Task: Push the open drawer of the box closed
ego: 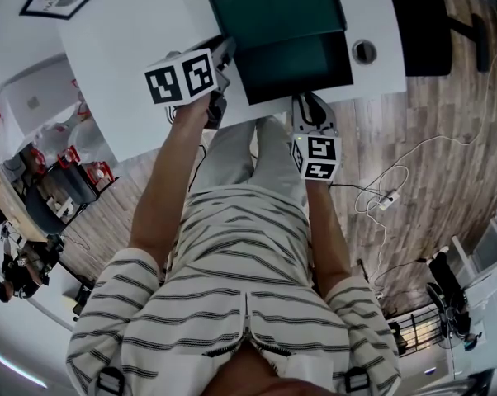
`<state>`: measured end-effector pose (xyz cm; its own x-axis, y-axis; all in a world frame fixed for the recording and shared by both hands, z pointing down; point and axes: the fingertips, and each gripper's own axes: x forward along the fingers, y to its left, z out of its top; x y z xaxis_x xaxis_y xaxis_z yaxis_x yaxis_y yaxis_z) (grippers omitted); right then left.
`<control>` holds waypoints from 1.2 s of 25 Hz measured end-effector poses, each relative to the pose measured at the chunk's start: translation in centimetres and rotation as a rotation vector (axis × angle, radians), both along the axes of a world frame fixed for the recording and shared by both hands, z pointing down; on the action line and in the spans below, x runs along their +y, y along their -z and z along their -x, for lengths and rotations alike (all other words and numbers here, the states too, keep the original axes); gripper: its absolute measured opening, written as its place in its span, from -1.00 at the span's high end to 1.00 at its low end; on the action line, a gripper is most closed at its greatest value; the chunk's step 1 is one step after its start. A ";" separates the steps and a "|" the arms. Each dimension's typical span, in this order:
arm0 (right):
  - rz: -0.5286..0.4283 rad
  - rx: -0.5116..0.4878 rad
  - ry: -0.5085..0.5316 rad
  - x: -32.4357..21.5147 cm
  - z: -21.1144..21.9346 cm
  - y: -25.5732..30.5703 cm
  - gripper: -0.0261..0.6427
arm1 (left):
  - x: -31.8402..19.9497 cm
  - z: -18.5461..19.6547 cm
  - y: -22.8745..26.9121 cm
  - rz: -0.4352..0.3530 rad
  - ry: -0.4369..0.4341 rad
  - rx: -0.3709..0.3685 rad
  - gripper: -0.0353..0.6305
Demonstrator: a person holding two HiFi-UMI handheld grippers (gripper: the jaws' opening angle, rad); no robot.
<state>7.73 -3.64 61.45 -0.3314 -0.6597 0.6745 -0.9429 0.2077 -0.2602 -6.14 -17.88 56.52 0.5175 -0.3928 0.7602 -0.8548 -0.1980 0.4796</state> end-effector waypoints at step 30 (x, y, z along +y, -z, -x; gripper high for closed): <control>0.005 0.020 -0.002 -1.0 0.0 1.2 0.68 | -0.1 0.0 0.1 0.006 -0.012 -0.004 0.60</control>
